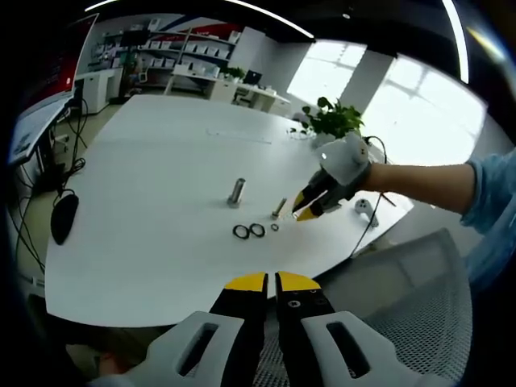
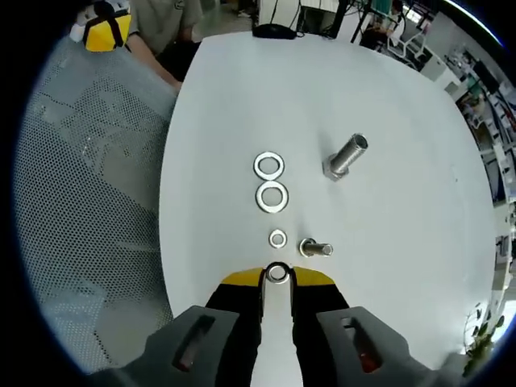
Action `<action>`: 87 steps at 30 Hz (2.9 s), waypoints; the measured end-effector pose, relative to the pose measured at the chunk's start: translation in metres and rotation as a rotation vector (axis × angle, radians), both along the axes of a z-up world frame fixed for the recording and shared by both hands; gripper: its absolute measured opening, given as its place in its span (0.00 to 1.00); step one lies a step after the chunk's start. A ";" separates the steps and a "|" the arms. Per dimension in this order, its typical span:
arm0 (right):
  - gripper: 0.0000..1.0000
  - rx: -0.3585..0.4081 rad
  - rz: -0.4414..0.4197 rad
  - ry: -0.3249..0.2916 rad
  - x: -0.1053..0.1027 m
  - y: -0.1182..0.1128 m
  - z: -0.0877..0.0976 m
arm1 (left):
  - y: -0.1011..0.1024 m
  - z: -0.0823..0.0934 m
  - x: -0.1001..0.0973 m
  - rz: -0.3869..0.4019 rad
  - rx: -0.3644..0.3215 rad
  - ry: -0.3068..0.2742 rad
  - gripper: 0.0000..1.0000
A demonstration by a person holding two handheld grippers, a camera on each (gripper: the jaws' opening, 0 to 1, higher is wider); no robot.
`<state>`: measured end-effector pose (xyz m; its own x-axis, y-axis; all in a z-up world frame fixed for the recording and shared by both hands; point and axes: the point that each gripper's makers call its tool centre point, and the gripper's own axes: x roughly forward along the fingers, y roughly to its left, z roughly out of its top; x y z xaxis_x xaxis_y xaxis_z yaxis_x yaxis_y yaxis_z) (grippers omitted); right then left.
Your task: Place the washer onto the threaded stud by aligning its center hole with the stud, sliding it down to the base, and recovering from edge contact or off-axis alignment until the washer reaches the visible bottom stop.
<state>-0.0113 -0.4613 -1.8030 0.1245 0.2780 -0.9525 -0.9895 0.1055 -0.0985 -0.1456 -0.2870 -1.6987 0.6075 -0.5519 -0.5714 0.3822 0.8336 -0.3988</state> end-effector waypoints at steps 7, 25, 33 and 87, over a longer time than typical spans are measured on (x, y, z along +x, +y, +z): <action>0.14 0.059 -0.073 -0.054 0.018 0.004 0.017 | 0.000 0.000 0.000 -0.001 0.000 0.001 0.01; 0.14 0.057 -0.081 -0.103 0.033 0.016 0.015 | 0.000 0.001 0.000 0.007 -0.002 -0.003 0.01; 0.14 0.040 -0.079 -0.094 0.036 0.012 0.009 | 0.000 0.001 0.000 0.007 -0.004 -0.004 0.01; 0.22 -0.034 -0.076 -0.004 0.014 0.004 -0.029 | 0.000 0.000 0.001 -0.003 -0.003 0.000 0.01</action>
